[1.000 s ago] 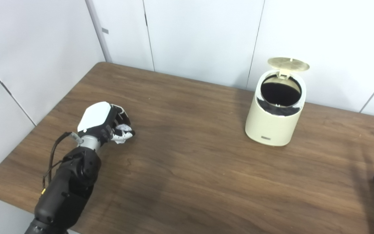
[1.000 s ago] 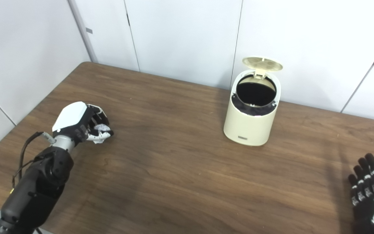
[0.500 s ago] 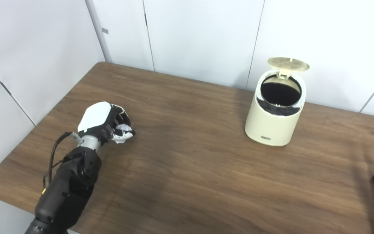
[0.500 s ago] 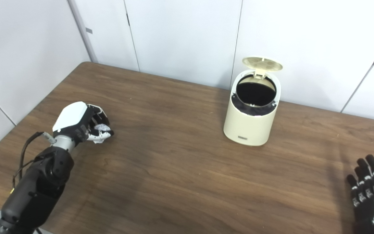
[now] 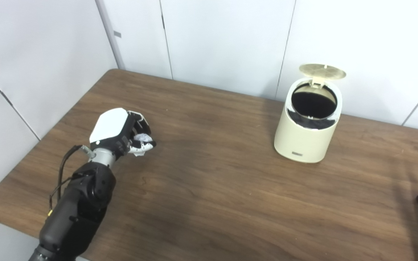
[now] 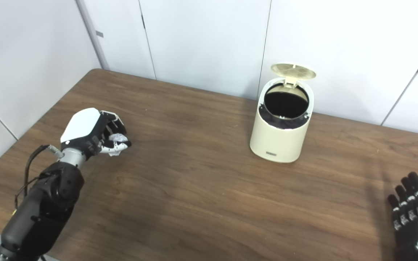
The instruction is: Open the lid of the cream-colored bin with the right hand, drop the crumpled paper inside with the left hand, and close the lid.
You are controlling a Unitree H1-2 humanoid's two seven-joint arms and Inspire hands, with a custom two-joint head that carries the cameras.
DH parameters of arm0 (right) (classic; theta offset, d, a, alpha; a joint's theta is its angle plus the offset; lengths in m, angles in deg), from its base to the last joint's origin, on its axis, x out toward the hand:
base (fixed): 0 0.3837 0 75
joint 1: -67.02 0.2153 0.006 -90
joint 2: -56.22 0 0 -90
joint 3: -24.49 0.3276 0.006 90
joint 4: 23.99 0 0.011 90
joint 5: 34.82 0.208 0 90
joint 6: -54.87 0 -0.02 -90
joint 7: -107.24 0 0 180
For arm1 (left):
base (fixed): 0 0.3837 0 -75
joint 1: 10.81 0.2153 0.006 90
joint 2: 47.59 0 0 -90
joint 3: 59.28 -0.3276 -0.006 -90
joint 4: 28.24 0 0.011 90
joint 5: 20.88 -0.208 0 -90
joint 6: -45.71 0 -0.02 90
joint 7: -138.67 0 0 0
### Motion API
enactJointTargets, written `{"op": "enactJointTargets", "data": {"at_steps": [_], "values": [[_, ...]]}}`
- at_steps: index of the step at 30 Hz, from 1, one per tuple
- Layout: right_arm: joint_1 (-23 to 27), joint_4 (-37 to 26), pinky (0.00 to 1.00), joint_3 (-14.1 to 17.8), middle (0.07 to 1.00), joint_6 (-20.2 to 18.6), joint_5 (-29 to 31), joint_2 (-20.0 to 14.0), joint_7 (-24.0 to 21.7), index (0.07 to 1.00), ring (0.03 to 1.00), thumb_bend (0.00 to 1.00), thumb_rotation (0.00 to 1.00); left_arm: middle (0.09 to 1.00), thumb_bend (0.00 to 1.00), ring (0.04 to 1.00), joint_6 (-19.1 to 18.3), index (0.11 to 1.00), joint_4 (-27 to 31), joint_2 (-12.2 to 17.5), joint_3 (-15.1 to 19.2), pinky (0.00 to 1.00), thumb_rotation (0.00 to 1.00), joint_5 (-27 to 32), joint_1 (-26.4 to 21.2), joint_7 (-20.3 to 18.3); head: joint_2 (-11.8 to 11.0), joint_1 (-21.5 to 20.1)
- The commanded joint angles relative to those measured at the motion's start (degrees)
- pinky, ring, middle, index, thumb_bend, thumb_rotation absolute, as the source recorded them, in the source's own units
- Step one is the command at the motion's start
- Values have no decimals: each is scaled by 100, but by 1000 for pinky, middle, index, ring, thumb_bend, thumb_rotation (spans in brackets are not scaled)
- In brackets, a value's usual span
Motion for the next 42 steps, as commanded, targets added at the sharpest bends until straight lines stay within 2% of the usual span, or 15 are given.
{"op": "enactJointTargets", "data": {"at_steps": [1,6,14,19,25,30,35,42], "values": [[91,-128,1000,29,986,194,69,-27,-56,952,998,473,1000,497,476,434,210,478,274,97,63,347,0,-30,-155,239,9,3],[79,-86,1000,29,985,219,58,-32,-52,954,1000,477,1000,469,474,417,222,500,459,78,50,325,0,-196,-179,249,6,-9],[64,10,1000,-15,990,297,1,-26,-62,957,1000,482,1000,465,474,414,148,505,838,37,34,334,0,-245,-267,7,-63,-140],[61,27,1000,-40,992,304,-26,13,-34,959,1000,473,1000,444,471,385,281,530,984,-7,-80,363,0,-362,-358,4,-119,-310],[84,306,1000,-67,1000,629,-33,21,-110,972,1000,471,1000,458,467,381,78,520,1281,-260,-284,295,0,-575,-564,-254,-207,-541],[90,552,1000,-150,1000,927,-88,4,-189,977,1000,482,1000,513,473,421,71,486,1299,-476,-349,322,0,-612,-722,-330,-275,-760],[99,735,1000,-244,995,1154,-172,-11,-226,977,999,500,1000,545,470,432,-61,484,1310,-726,-519,303,0,-730,-956,-446,-383,-1091],[75,760,990,-289,986,1205,-186,81,-167,972,990,508,1000,534,472,429,177,479,1177,-852,-714,315,0,-723,-1174,-420,-476,-1336]]}}
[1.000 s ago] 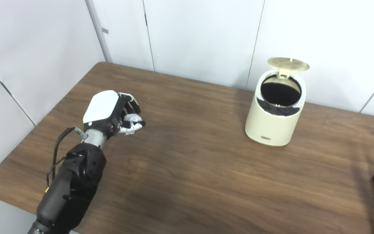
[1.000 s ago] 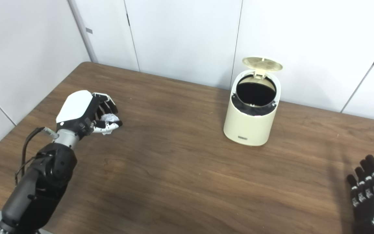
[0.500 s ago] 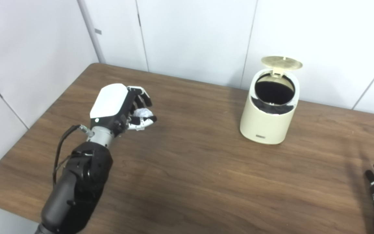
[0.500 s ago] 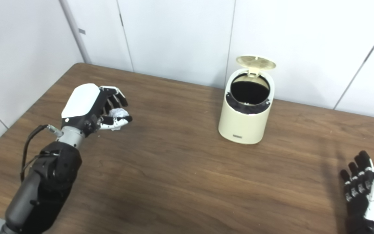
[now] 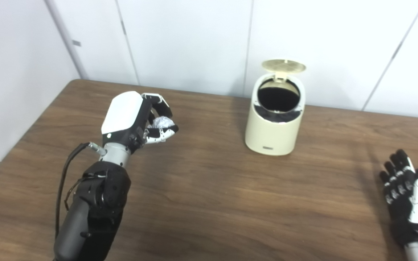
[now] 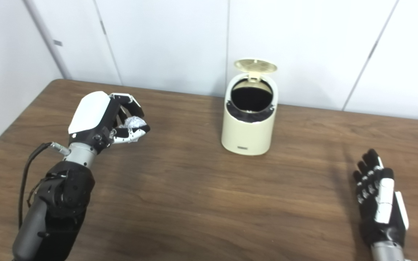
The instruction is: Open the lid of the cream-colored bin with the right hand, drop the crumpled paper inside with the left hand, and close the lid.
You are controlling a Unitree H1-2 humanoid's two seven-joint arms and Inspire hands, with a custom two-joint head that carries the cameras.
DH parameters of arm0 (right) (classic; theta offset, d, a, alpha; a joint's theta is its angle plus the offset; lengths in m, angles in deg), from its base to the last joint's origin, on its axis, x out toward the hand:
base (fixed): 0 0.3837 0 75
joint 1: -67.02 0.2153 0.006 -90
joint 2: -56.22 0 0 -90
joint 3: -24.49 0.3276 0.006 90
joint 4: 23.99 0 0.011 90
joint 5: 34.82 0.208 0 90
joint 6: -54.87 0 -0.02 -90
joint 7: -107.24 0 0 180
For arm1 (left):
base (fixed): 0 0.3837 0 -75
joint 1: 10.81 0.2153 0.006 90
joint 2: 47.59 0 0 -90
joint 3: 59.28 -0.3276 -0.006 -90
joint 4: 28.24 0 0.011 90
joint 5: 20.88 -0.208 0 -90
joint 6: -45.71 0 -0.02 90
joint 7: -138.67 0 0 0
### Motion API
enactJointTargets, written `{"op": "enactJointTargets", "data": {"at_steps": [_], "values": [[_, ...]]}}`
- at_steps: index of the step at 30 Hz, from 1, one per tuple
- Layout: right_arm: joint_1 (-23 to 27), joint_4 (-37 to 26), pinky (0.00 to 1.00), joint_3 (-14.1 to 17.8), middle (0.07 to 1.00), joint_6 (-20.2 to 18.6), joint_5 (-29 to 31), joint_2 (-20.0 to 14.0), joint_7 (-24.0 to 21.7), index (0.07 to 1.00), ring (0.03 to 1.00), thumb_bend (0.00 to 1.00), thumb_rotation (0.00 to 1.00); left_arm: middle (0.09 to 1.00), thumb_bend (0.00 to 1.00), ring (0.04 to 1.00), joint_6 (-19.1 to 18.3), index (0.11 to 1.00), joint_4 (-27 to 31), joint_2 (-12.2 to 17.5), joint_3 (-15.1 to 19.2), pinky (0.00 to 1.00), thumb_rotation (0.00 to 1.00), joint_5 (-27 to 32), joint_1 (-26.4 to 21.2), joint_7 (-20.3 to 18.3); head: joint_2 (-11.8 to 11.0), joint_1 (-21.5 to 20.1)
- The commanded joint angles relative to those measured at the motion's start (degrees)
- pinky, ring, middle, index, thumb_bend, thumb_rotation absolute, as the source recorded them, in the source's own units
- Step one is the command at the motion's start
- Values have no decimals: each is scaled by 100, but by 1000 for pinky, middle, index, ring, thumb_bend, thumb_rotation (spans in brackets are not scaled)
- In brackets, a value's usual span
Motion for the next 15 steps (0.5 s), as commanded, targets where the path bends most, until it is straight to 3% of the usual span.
{"op": "enactJointTargets", "data": {"at_steps": [1,9,15], "values": [[-13,106,984,-42,986,132,-5,96,-21,971,991,504,1000,531,472,425,253,478,18,71,-20,315,0,-40,-280,156,-11,-30],[-22,214,965,-76,984,295,-56,157,-41,971,987,485,1000,466,466,386,409,517,-146,-57,-178,277,0,-32,-593,219,-113,-223],[-16,240,961,-63,979,324,-84,239,21,971,985,479,1000,474,469,398,421,515,-184,-124,-232,292,0,-36,-790,182,-212,-366]]}}
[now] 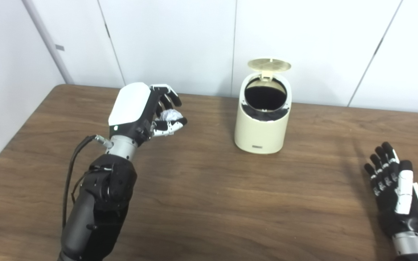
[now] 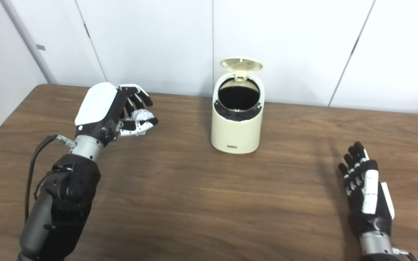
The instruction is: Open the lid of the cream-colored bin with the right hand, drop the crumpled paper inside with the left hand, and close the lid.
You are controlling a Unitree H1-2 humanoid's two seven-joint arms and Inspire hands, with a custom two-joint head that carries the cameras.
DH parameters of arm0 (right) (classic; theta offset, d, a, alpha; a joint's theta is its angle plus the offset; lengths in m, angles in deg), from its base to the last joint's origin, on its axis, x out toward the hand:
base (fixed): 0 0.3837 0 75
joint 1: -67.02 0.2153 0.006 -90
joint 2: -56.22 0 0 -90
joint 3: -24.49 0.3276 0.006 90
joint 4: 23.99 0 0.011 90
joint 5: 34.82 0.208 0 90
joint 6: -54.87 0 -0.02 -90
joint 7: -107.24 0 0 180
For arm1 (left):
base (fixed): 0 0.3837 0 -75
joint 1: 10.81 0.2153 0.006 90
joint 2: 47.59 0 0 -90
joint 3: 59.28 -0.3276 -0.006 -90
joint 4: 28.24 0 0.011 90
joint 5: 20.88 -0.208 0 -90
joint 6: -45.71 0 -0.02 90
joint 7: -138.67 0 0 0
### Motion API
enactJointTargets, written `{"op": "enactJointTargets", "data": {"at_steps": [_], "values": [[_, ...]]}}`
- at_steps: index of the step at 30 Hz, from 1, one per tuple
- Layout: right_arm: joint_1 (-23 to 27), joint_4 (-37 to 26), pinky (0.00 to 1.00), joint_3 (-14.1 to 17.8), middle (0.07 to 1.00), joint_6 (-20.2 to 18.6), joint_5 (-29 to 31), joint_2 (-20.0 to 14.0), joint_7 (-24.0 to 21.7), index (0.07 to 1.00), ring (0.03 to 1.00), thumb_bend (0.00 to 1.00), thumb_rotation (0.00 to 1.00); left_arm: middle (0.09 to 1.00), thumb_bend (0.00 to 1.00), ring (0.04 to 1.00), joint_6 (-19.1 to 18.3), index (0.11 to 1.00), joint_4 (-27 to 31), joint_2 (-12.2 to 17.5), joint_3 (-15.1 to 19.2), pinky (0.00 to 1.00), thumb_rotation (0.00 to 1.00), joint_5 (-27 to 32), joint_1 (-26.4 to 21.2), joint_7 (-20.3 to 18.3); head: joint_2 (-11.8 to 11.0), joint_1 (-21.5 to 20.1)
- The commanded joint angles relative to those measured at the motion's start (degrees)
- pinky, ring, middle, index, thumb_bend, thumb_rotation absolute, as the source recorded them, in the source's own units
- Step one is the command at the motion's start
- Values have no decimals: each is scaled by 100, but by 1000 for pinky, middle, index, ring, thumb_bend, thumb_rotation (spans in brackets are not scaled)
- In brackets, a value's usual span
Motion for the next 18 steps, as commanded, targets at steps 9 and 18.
{"op": "enactJointTargets", "data": {"at_steps": [9,18], "values": [[-34,252,970,-68,961,321,-90,295,59,957,973,486,1000,511,472,417,187,487,8,-21,-67,315,0,91,-480,0,-111,-178],[-47,285,993,-108,962,340,-235,381,93,959,977,492,1000,525,473,434,328,468,-132,-121,-258,325,0,19,-705,56,-240,-331]]}}
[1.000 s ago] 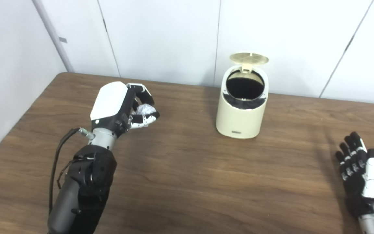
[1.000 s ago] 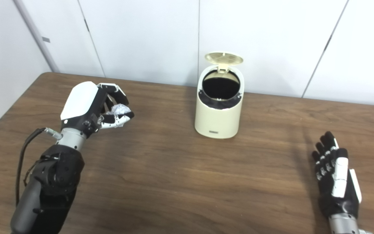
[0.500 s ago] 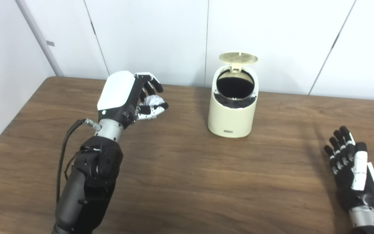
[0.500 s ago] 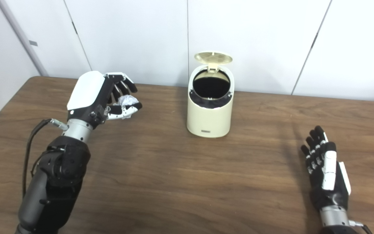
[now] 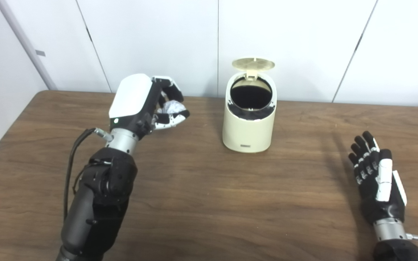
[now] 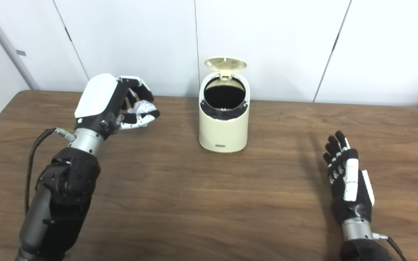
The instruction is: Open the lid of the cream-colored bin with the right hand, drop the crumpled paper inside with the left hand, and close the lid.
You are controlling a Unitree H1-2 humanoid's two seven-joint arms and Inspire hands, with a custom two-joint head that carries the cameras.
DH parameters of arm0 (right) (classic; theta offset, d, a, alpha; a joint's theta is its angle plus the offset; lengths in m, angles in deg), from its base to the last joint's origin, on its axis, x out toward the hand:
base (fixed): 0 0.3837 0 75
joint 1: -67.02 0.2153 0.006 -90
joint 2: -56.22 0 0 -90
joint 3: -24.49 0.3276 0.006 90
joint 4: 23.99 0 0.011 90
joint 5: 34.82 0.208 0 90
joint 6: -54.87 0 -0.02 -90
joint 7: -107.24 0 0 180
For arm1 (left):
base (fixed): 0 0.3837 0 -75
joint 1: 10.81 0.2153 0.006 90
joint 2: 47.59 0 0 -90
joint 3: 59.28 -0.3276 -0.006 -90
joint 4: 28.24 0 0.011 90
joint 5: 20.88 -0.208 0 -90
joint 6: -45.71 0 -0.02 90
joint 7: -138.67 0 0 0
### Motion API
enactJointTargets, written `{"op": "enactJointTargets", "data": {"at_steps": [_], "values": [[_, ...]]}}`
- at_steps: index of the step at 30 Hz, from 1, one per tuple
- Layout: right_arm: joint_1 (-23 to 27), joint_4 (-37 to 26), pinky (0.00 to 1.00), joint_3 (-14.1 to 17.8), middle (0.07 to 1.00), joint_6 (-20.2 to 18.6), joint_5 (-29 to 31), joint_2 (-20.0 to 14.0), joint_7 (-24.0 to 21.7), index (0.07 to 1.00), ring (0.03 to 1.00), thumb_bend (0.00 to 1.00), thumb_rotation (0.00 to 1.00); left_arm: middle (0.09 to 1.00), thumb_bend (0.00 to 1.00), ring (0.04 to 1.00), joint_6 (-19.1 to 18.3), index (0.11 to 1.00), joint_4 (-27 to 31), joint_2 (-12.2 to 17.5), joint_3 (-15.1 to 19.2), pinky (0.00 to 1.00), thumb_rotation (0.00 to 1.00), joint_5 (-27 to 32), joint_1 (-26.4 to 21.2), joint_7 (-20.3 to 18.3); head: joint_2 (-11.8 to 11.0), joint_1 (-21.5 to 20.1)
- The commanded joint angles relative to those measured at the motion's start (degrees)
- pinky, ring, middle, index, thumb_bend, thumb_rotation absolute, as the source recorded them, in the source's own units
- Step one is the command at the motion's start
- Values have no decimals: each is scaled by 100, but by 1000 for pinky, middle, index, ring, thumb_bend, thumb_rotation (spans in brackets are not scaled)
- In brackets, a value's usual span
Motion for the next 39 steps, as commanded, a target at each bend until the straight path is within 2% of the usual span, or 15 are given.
{"op": "enactJointTargets", "data": {"at_steps": [1,6,14,25,31,39], "values": [[-137,242,992,-78,962,210,-13,199,46,959,976,495,1000,527,472,433,144,467,16,7,-13,325,0,-36,-291,119,-13,-17],[-133,272,973,-94,950,258,-48,256,71,940,966,503,1000,512,474,429,142,475,-70,-98,-82,327,0,-17,-369,122,-87,-98],[-156,343,960,-118,953,337,-111,302,77,937,966,496,1000,509,473,416,427,485,-387,-184,-181,325,0,-12,-497,355,-198,-198],[-187,408,956,-184,959,453,-139,350,56,948,960,470,1000,512,469,399,509,517,-639,-320,-283,307,0,99,-803,326,-332,-304],[-212,411,949,-197,956,446,-177,407,101,938,956,475,1000,533,471,418,549,487,-842,-378,-378,322,0,45,-964,368,-407,-332],[-215,454,955,-236,954,472,-200,448,139,931,958,478,1000,498,475,402,657,498,-1127,-468,-464,367,0,104,-1132,561,-473,-377]]}}
